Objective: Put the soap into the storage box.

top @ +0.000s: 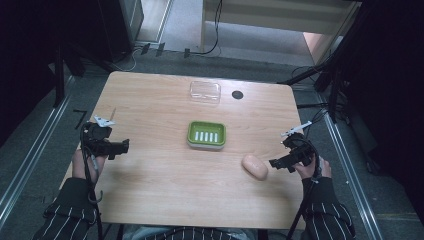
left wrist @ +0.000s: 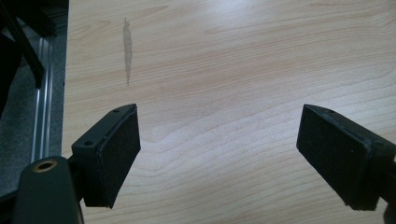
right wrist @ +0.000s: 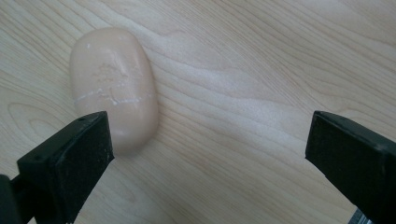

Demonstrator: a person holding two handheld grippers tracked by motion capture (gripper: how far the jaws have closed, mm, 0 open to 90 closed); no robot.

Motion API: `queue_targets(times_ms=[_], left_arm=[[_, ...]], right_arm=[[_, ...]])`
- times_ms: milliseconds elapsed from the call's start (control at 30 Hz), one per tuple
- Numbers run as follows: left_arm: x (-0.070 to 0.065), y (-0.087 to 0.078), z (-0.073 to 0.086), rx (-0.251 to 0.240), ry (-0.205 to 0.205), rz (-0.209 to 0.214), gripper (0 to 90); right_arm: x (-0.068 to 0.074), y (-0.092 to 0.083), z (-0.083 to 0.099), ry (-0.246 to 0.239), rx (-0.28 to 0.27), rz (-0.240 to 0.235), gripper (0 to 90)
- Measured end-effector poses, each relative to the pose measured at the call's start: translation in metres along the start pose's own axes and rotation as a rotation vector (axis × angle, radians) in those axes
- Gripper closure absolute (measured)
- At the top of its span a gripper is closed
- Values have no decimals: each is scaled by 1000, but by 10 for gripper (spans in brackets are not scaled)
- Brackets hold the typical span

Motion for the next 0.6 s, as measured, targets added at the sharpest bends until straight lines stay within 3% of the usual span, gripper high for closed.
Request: queue_targets(times_ms=[333, 600], left_arm=[[1, 0, 0, -5, -5, 1, 143], [2, -2, 0, -11, -19, 2, 143]], right_arm=[[11, 4, -12, -48, -9, -18, 30], [27, 15, -19, -105, 24, -50, 47]])
Point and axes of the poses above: each handheld gripper's, and its own axes: y roughly forward along the jaws, z roughly out of its underside, x roughly to its left, the point moved 9 cm from there along y, roughly forward along the jaws, and after that the axes turned 8 degrees about -y, right-handed, at the moved point
